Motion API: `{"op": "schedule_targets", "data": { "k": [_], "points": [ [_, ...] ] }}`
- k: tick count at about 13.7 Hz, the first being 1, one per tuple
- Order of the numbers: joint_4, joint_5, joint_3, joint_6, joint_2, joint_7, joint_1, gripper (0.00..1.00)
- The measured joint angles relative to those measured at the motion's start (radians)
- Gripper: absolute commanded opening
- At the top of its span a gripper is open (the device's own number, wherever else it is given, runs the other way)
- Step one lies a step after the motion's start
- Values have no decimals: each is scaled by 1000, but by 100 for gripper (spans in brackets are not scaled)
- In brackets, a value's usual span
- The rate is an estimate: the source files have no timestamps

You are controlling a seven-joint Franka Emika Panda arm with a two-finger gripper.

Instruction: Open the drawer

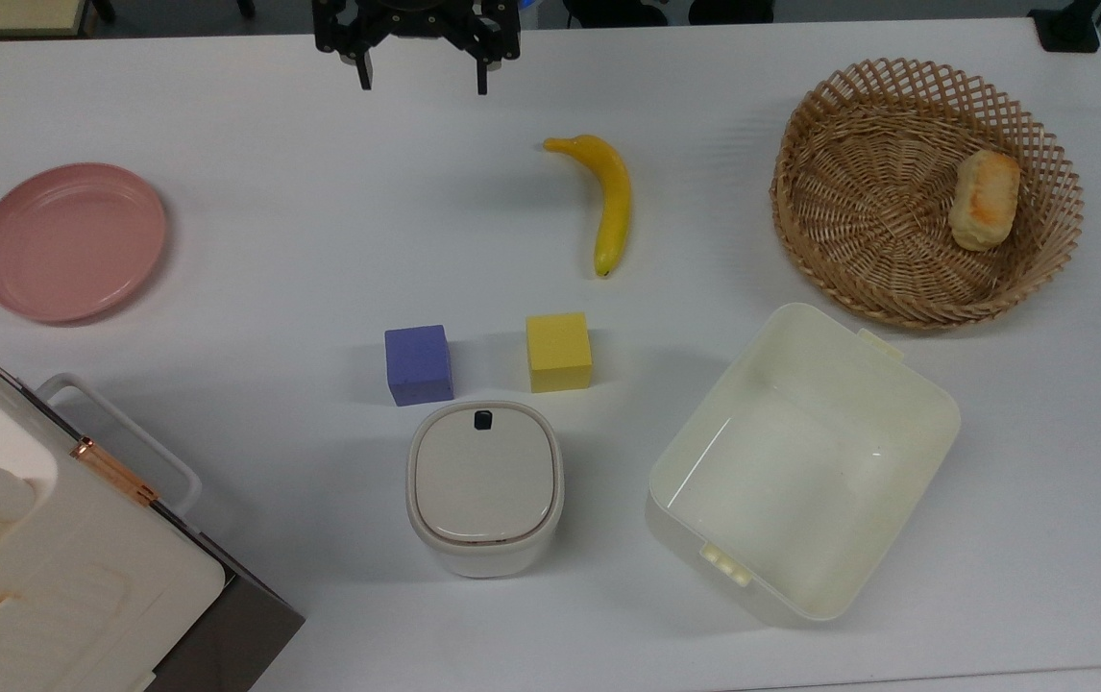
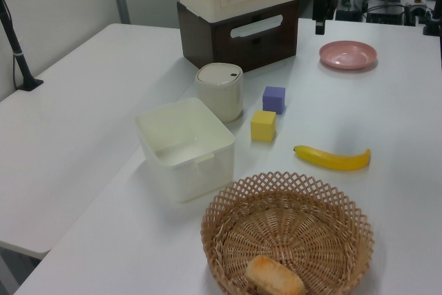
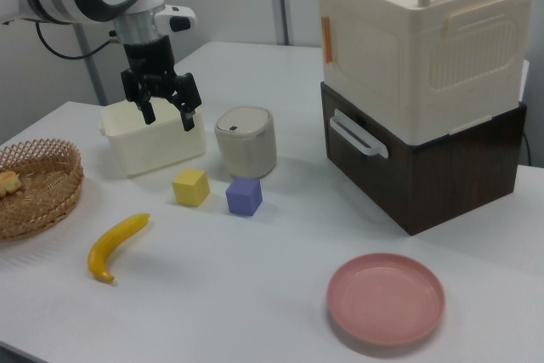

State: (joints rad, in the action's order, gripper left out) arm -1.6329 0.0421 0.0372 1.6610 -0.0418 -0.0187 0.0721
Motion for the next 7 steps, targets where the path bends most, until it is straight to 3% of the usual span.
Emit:
{"op": "schedule_targets", "data": {
  "k": [7],
  "points": [
    [1, 0, 0, 0, 0, 8, -1, 100]
  ]
}}
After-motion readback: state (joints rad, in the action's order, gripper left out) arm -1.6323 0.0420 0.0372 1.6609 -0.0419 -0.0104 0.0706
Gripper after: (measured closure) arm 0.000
